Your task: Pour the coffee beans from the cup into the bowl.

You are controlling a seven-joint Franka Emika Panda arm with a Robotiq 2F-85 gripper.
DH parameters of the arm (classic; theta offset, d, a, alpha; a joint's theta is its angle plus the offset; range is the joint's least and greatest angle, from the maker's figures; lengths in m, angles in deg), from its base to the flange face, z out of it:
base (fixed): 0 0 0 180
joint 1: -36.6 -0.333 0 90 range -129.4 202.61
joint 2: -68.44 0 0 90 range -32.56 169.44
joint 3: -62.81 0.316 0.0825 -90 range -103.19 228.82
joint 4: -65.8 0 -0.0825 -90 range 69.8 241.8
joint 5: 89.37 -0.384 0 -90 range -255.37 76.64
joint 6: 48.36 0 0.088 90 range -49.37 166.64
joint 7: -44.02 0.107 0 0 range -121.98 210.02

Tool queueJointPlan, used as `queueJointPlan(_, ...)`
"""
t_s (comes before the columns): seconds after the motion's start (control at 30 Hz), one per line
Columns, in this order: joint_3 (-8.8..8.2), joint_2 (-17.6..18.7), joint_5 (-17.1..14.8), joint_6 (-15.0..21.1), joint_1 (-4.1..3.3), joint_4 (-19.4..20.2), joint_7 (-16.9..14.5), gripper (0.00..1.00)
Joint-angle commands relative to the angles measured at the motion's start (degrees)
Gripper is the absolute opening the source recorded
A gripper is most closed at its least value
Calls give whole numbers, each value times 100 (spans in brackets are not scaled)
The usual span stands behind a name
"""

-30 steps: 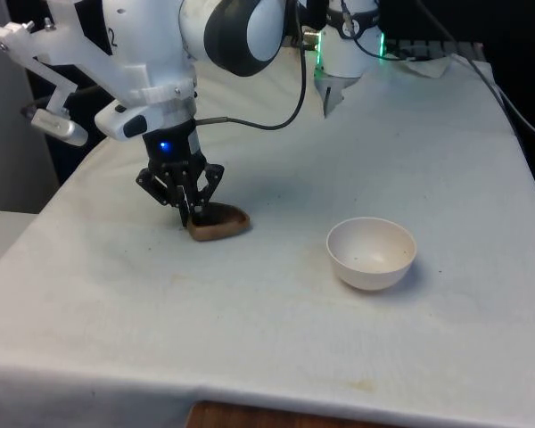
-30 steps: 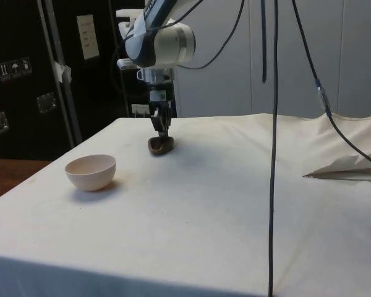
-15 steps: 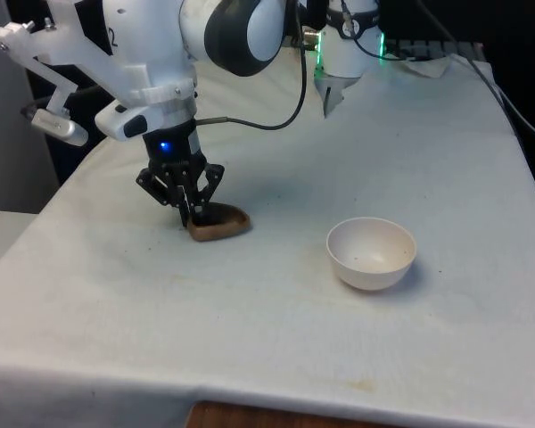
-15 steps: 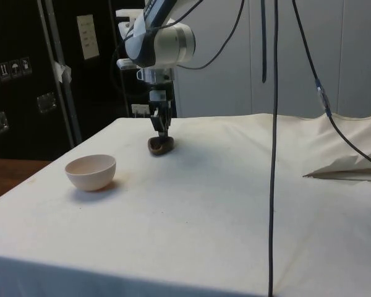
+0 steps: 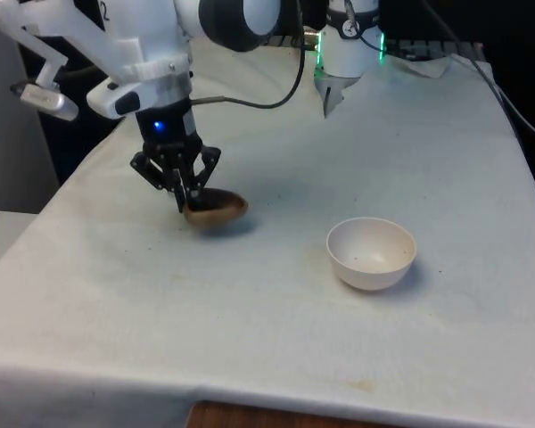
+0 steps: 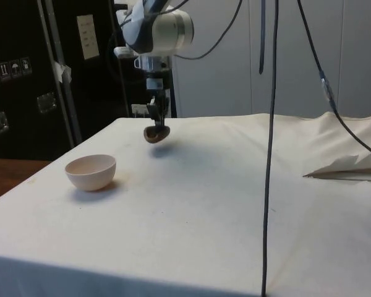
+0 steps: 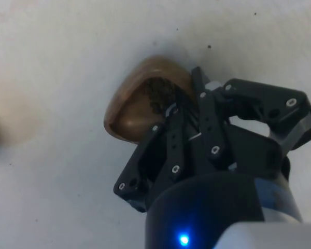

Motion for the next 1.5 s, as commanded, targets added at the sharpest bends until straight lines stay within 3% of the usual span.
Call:
queueJointPlan(0.0,-52,-52,63,-40,-46,17,80,0)
queueJointPlan(0.03,-57,-74,80,-57,-52,11,97,0)
queueJointPlan(0.07,-11,-86,52,-52,-11,0,57,0)
queueJointPlan(0.1,-69,-115,120,-86,-69,0,143,0)
queueJointPlan(0.27,-80,-206,292,-126,-120,-34,355,0)
queueJointPlan(0.3,-80,-206,292,-126,-120,-34,355,0)
queueJointPlan(0.33,-23,-195,252,-69,-69,-34,298,0)
queueJointPlan(0.37,-80,-229,361,-138,-132,-57,435,0)
queueJointPlan(0.4,-80,-241,395,-149,-143,-74,476,0)
queueJointPlan(0.6,-86,-298,642,-218,-195,-166,756,0)
queueJointPlan(0.63,-29,-286,573,-166,-143,-160,676,0)
queueJointPlan(0.67,-86,-309,676,-223,-201,-178,791,0)
queueJointPlan(0.9,-86,-350,963,-298,-252,-304,1100,0)
queueJointPlan(0.93,-29,-338,905,-258,-206,-298,1037,0)
queueJointPlan(0.97,-86,-355,997,-315,-264,-315,1140,0)
queueJointPlan(1.13,-80,-430,1215,-390,-321,-401,1341,0)
queueJointPlan(1.23,-74,-476,1306,-441,-344,-430,1415,0)
queueJointPlan(1.27,-29,-458,1266,-413,-304,-441,1375,0)
queueJointPlan(1.3,-74,-493,1335,-453,-355,-435,1438,0)
queueJointPlan(1.47,-63,-607,1553,-493,-441,-424,1593,0)
